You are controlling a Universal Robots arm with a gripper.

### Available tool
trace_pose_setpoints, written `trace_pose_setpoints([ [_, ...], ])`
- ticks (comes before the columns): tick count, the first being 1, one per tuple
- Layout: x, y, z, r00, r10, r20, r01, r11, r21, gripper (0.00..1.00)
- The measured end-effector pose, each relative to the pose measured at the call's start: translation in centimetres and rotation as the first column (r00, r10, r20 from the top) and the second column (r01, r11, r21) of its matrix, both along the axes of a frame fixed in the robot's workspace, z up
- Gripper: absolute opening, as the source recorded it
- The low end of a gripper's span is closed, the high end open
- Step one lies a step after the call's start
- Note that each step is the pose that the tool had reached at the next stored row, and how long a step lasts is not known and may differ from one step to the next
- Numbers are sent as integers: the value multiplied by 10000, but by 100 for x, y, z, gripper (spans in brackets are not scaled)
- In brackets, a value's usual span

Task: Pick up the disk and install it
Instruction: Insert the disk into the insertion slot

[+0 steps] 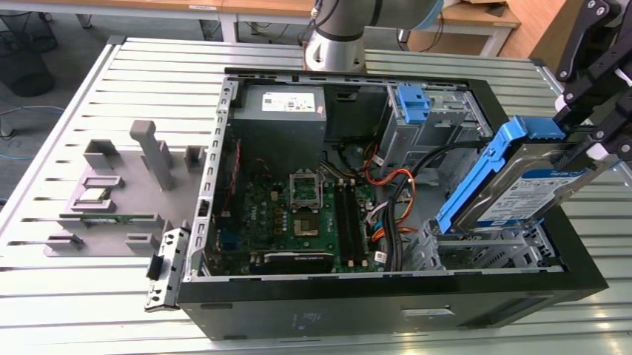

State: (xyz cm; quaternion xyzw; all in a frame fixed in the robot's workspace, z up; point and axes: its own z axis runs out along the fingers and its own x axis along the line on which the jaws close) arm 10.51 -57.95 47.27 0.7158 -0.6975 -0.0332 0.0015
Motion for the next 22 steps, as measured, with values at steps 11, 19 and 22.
trace_pose_setpoints([
  [11, 0, 0, -24, 10000, 0, 0, 0, 10000, 3, 35],
  [19, 0, 0, -45, 10000, -5, 0, 5, 10000, 1, 35],
  [22, 0, 0, -49, 10000, -31, 0, 31, 10000, 0, 35],
])
